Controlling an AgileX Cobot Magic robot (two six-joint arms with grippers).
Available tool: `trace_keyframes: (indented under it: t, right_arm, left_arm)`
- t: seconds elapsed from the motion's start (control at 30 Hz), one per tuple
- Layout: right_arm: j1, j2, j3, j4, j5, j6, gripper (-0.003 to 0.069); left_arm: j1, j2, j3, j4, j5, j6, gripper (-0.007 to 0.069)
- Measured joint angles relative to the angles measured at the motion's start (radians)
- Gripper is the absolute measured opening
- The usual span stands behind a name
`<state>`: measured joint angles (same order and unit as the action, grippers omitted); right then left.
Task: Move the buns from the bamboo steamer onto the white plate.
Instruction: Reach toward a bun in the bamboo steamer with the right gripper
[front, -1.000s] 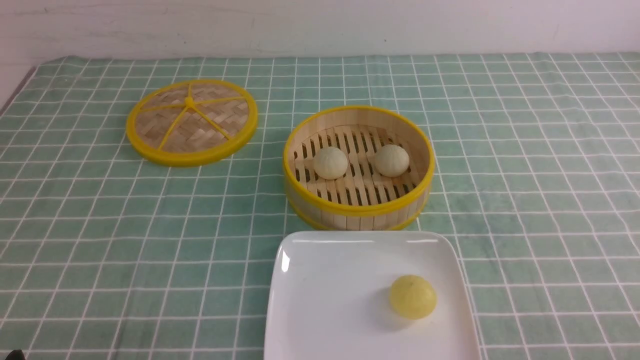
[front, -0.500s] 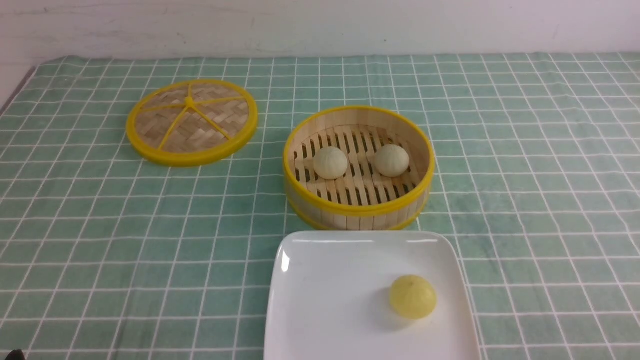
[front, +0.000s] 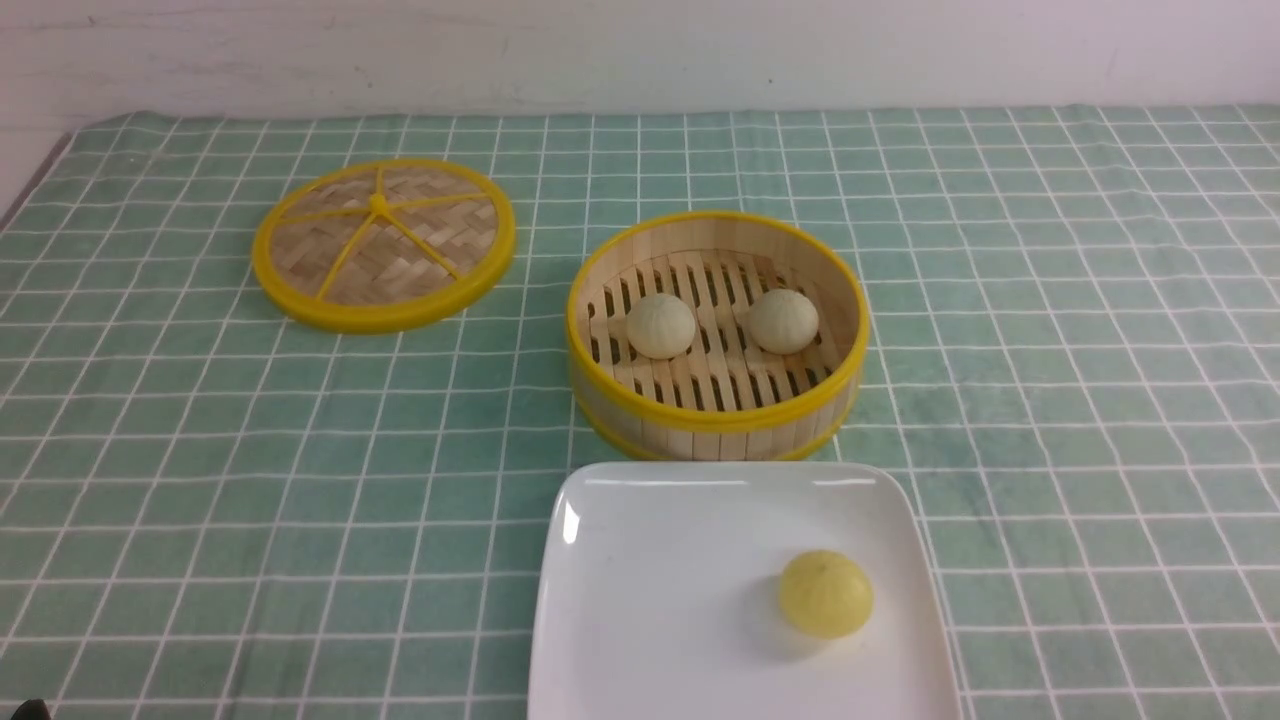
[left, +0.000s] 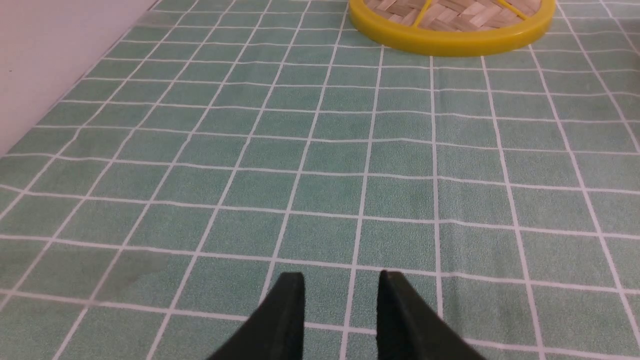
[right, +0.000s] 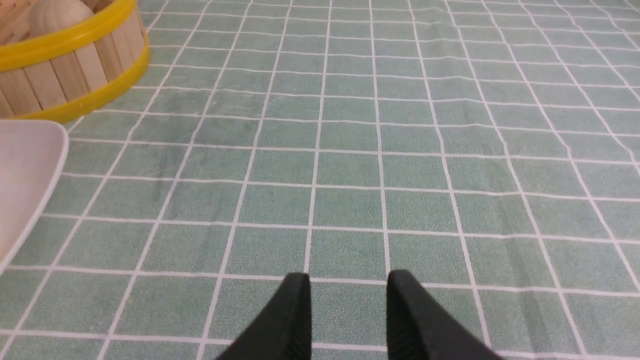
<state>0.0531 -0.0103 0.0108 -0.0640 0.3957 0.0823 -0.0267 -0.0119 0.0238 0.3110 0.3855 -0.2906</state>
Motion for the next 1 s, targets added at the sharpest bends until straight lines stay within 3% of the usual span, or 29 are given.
trace_keyframes:
  t: [0.33,0.43,0.57,0.67,0.8,1.0]
  right_arm:
    - [0.0,0.0,0.0,0.0,-0.002,0.001,0.024]
    - [0.0,0.0,0.002,0.064,-0.021,0.045,0.024]
    - [0.0,0.0,0.01,0.338,-0.046,0.238,0.024]
    - [0.0,0.0,0.011,0.494,-0.046,0.334,0.024]
    - [0.0,0.0,0.012,0.599,-0.045,0.38,0.024]
    - [0.0,0.0,0.013,0.638,-0.095,0.391,0.024]
  left_arm:
    - [0.0,0.0,0.001,-0.018,-0.007,-0.033,0.024]
    - [0.0,0.0,0.002,-0.193,-0.033,-0.203,0.024]
    - [0.0,0.0,0.002,-0.557,-0.046,-0.545,0.024]
    - [0.0,0.0,0.002,-0.718,-0.048,-0.703,0.024]
    - [0.0,0.0,0.002,-0.751,-0.05,-0.759,0.024]
    - [0.0,0.0,0.003,-0.711,-0.074,-0.77,0.024]
